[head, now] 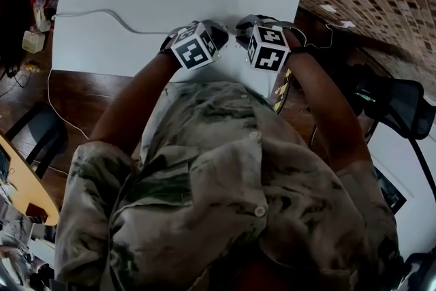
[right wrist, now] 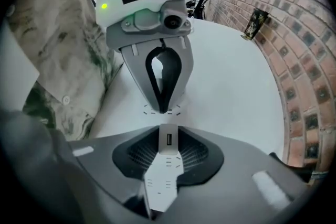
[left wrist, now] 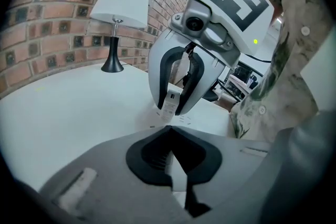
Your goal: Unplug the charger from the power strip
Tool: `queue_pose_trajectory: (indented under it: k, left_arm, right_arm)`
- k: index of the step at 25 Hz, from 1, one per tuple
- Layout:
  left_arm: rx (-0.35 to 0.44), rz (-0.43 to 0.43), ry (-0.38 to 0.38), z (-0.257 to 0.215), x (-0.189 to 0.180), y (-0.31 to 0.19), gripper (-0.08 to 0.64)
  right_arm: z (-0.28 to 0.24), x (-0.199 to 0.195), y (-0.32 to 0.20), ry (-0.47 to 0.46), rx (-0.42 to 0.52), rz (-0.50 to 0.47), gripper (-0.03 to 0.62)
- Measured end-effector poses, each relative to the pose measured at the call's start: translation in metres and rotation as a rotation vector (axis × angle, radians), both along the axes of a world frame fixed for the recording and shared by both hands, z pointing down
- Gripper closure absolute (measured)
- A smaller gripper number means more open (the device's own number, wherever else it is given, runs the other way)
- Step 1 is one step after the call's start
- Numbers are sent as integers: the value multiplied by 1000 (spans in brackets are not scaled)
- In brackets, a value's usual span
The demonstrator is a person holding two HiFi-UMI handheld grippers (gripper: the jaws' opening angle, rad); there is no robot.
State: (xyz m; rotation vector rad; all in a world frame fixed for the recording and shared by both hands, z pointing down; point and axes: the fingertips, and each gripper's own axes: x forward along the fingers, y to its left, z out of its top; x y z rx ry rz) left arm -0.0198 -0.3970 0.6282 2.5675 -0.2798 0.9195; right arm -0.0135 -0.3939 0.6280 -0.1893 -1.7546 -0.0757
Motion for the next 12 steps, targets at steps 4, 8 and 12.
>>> queue_pose_trajectory:
  k: [4, 8, 12]
  left_arm:
    - [-26, 0, 13, 0, 3, -1, 565]
    - [-26, 17, -5, 1, 2, -1, 565]
    - [-34, 11, -1, 1, -2, 1, 563]
  right_arm:
    - [-1, 3, 1, 33, 13, -23, 488]
    - [-31, -7, -4, -23, 19, 10, 488]
    - [-91, -15, -30, -96, 89, 84, 488]
